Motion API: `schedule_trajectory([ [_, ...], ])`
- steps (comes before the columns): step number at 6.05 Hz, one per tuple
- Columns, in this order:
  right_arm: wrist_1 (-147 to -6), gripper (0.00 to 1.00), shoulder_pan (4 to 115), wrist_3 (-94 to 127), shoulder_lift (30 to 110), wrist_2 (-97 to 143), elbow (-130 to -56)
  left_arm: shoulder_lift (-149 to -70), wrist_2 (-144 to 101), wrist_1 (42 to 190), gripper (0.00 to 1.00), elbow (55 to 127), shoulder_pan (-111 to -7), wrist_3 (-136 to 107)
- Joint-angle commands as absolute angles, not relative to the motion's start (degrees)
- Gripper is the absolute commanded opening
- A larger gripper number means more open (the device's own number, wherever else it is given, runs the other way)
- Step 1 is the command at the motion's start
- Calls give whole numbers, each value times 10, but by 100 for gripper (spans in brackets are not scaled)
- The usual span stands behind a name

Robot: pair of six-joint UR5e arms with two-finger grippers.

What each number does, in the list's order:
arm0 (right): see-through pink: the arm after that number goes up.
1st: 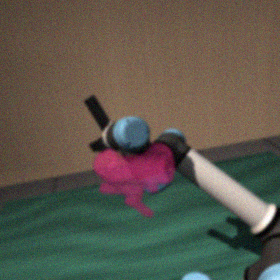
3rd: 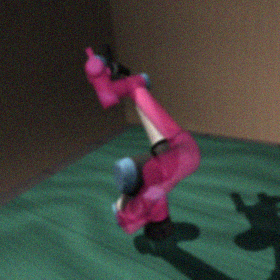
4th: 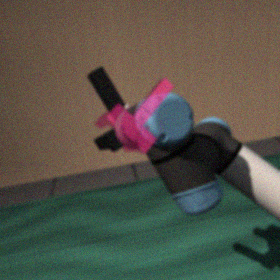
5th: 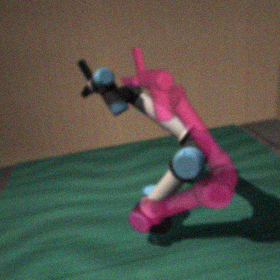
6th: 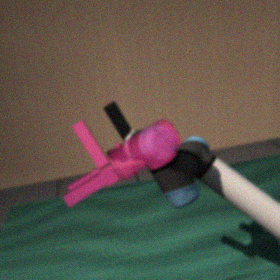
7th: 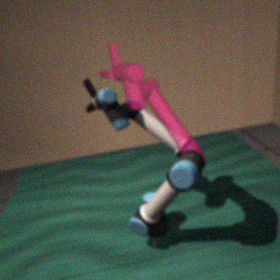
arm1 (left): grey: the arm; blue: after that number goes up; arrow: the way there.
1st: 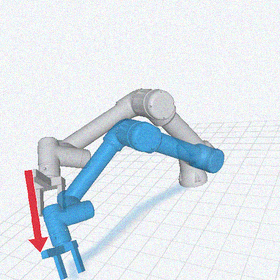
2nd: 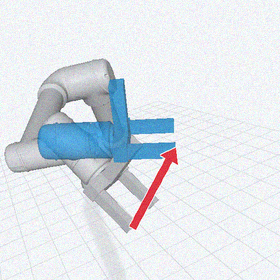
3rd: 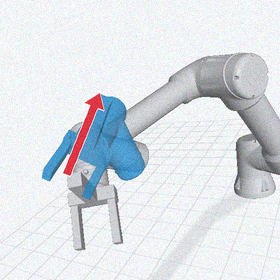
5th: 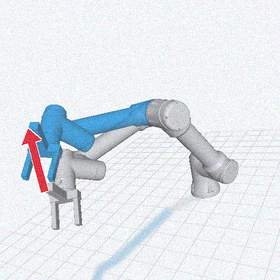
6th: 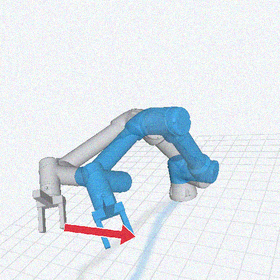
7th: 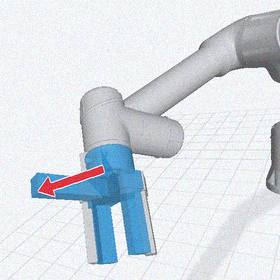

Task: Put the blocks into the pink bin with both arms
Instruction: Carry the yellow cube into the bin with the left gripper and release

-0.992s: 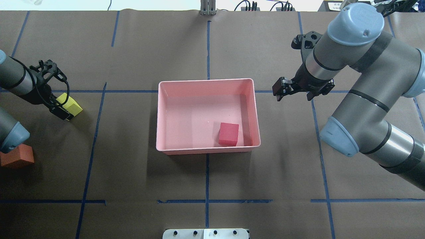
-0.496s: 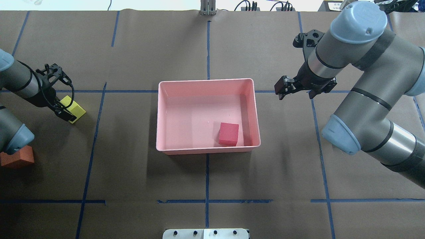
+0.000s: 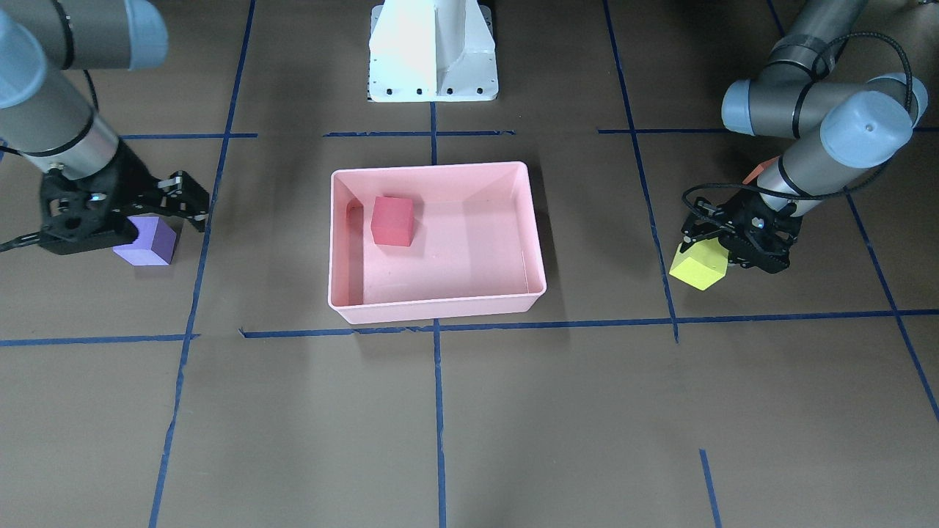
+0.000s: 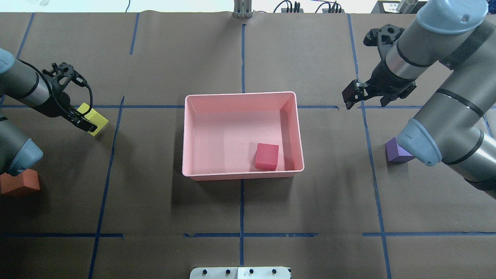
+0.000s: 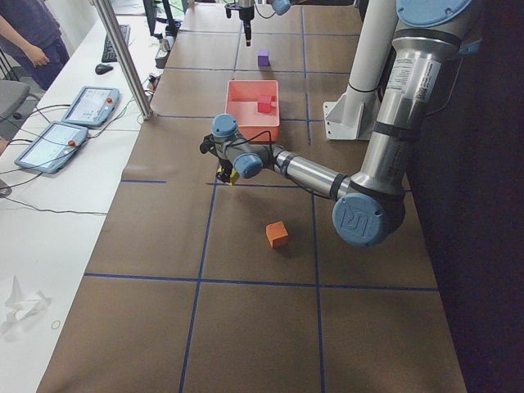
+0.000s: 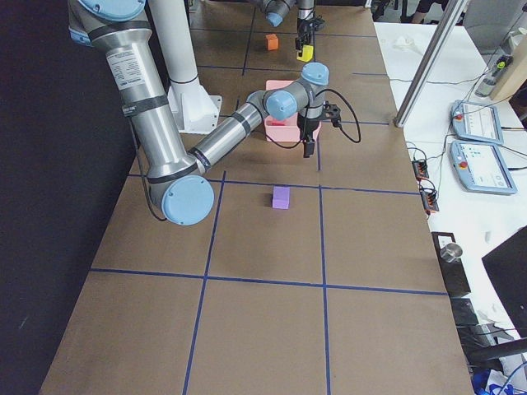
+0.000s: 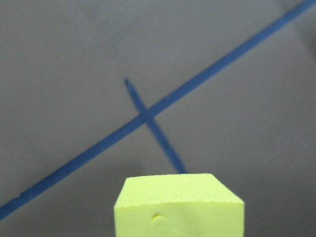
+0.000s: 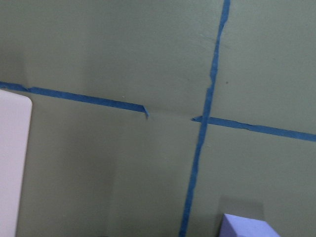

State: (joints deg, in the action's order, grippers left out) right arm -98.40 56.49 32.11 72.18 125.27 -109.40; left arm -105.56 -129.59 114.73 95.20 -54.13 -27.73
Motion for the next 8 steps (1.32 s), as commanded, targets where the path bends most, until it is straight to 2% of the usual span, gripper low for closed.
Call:
schedule_trajectory([
  [1,-983,100,592,217,792,1252,-1117,-1135,-1282,1031,55,1017,-533,-398],
  [2,-983,100,595,208,835,1250,-1147,-1176,-1244,934,55,1062,-494,-435],
  [3,-931,100,595,207,884,1249,-1157,-1238,-1193,858,57,1075,-439,-485],
  [4,-845,100,594,228,923,1249,-1141,-1282,-1156,846,60,1063,-380,-560],
  [5,-792,100,591,299,923,1245,-1110,-1292,-1131,846,100,1062,-355,-580],
  [6,-727,100,572,346,923,1244,-1078,-1292,-1129,846,100,1063,-355,-583],
  [8,-704,100,509,458,886,1215,-1067,-1288,-1129,846,100,1064,-354,-582],
])
